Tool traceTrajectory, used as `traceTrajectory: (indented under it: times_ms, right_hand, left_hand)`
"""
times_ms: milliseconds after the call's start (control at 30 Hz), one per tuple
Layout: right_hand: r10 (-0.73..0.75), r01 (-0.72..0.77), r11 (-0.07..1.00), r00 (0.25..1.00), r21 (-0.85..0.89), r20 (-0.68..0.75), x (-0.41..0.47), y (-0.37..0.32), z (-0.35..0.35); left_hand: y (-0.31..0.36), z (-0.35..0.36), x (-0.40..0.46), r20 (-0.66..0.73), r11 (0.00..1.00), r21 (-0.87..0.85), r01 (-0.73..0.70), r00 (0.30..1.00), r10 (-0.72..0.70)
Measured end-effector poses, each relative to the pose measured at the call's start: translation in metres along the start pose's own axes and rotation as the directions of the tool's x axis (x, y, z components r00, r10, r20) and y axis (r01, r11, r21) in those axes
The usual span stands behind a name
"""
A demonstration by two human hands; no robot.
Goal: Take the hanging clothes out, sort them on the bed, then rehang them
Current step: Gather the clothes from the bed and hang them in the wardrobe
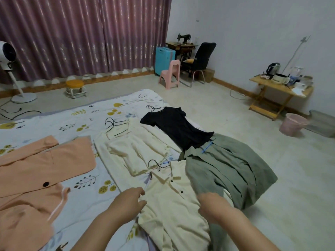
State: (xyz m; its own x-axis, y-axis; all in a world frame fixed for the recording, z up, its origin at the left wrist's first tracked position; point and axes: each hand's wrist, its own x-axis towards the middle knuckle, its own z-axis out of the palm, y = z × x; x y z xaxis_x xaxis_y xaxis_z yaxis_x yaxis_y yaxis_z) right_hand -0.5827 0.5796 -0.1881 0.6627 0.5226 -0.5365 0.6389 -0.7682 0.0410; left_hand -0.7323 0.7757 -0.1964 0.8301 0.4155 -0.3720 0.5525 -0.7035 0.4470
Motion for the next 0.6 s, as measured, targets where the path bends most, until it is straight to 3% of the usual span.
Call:
traceTrajectory:
  times_ms: [233,600]
  right_hand:
    - [0.043,-0.043,0.999,0.997,0.001,0.058,0.051,0.036,-0.025]
    - [0.072,-0.072,0.997,0.997,0.0,0.024,0.187,0.076,-0.075]
  left_hand:
    - [0.029,-0.009,0.068,0.022,0.999,0.023,-0.03,0.999,0.029]
    - [0.058,-0.02,0.224,0.052,0.999,-0.009,-0.038,0.998,0.039]
